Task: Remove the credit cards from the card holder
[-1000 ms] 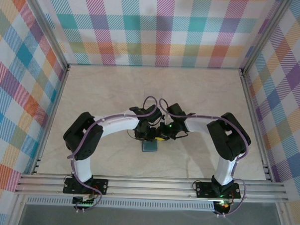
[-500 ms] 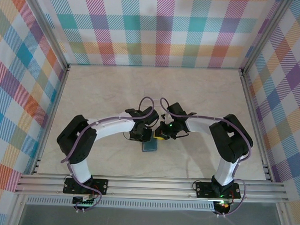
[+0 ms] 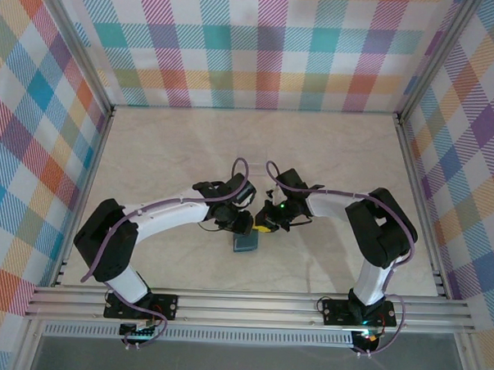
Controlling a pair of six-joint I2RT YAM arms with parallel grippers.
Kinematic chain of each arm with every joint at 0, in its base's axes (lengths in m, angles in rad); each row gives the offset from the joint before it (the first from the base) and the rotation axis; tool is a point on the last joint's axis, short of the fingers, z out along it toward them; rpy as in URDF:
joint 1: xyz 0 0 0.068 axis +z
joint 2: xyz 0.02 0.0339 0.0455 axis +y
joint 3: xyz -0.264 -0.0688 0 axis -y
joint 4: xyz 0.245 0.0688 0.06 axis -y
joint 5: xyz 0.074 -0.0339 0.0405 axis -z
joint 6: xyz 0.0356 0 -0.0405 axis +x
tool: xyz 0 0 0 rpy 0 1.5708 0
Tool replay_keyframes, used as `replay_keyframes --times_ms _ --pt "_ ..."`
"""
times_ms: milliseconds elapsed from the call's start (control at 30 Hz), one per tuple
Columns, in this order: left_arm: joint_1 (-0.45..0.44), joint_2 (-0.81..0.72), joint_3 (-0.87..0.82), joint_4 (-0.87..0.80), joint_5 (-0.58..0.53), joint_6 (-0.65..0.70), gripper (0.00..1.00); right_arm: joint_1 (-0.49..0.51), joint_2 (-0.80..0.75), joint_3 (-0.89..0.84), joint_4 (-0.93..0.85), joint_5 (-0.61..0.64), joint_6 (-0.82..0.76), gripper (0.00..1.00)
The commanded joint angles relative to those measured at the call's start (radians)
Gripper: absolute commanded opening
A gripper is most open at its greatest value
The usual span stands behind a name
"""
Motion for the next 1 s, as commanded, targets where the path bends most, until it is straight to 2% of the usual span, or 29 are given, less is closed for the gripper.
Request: replay_keyframes --times_ms 0,167,500,567,733,967 --pt "-0.003 0.002 -0.017 0.003 0.032 0.051 0.31 -0.005 -0.009 0.022 -0.018 -0.061 0.034 0.05" --pt "-0.003 0.042 -0.017 -0.007 0.004 0.064 0.36 -0.006 0.001 0.031 -0.021 -0.075 0.039 0.04" --pt "-0.002 0.11 -0.019 0.011 -0.005 0.052 0.37 -0.006 0.005 0.04 -0.033 -0.079 0.04 0.03" --pt "-0.002 0.113 -0.019 0.008 -0.025 0.046 0.34 -0.006 0.005 0.039 -0.035 -0.079 0.04 0.02" --pt "-0.003 0.105 -0.015 -0.016 -0.118 0.027 0.19 -0.006 0.0 0.039 -0.05 -0.07 0.033 0.02" --pt "-0.002 0.077 -0.012 -0.04 -0.17 0.003 0.09 -0.006 -0.004 0.051 -0.111 -0.018 -0.011 0.01"
